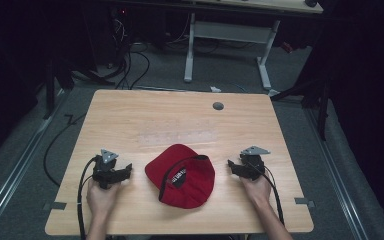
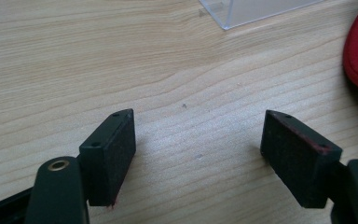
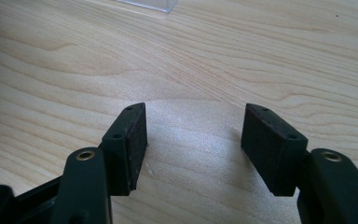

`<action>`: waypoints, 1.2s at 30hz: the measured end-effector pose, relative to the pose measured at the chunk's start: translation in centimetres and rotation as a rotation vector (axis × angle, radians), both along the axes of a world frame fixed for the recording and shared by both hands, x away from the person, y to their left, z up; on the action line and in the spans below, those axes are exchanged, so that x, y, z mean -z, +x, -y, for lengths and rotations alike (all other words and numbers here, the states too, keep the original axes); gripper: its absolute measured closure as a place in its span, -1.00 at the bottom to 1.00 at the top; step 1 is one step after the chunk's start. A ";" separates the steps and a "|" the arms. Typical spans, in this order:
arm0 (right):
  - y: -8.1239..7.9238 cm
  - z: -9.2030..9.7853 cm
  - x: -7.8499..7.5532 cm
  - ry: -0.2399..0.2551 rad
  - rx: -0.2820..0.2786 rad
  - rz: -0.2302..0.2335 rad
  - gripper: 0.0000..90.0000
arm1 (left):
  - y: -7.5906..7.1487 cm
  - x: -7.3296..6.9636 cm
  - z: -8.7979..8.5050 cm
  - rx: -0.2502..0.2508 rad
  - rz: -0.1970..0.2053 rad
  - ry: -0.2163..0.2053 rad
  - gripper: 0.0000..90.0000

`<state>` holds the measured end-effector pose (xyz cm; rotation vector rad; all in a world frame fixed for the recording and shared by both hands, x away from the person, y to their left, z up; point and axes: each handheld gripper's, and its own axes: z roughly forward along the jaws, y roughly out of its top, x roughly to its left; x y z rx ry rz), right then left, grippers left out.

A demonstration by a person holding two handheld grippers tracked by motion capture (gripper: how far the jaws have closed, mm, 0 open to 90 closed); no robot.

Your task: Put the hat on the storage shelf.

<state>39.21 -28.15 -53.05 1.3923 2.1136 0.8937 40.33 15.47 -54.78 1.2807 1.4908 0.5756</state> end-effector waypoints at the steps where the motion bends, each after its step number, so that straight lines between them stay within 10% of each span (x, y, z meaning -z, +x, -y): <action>1: 0.0 0.0 0.0 0.000 0.003 -0.003 -0.08 | 0.0 0.0 0.0 0.000 0.000 -0.001 -0.41; 18: -3.1 -1.0 -5.4 0.203 -0.114 0.048 -0.23 | -0.1 0.0 0.1 0.007 0.002 -0.003 -0.36; 26: -2.9 -4.1 -6.8 0.200 -0.224 0.048 -0.32 | -0.1 0.0 0.1 0.007 0.003 -0.003 -0.36; 36: -1.0 -7.9 -5.0 0.162 -0.314 -0.028 -0.40 | -0.1 0.0 0.1 0.007 0.002 -0.002 -0.38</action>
